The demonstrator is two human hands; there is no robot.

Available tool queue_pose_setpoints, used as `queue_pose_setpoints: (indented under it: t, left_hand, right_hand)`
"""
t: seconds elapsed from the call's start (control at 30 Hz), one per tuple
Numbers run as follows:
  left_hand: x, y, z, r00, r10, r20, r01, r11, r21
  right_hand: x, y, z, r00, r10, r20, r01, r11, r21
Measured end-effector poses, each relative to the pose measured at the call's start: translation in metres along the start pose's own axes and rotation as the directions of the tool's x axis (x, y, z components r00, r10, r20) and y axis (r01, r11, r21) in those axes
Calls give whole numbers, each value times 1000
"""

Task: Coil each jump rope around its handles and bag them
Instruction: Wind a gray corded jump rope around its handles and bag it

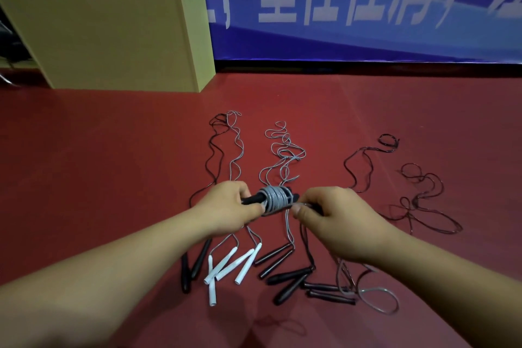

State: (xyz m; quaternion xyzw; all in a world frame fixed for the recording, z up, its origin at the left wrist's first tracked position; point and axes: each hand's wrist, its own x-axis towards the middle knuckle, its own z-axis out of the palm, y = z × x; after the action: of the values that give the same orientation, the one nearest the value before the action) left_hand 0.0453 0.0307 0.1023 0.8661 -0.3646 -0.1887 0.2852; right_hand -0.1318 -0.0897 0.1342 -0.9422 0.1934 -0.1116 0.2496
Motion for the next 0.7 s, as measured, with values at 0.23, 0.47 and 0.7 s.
queue_pose_setpoints:
  t: [0.23, 0.47, 0.7]
  left_hand:
    - [-1, -4, 0, 964, 197, 179, -226, 961, 160]
    - [-17, 15, -1, 806, 451, 385, -571, 765, 299]
    - [-28, 26, -8, 797, 483, 363, -517, 856, -6]
  right_hand:
    - [2, 4, -1, 1000, 9, -22, -9, 1000, -1]
    - [9, 17, -3, 997, 45, -55, -49, 996, -72]
    - [16, 35, -16, 987, 159, -1, -146, 911, 386]
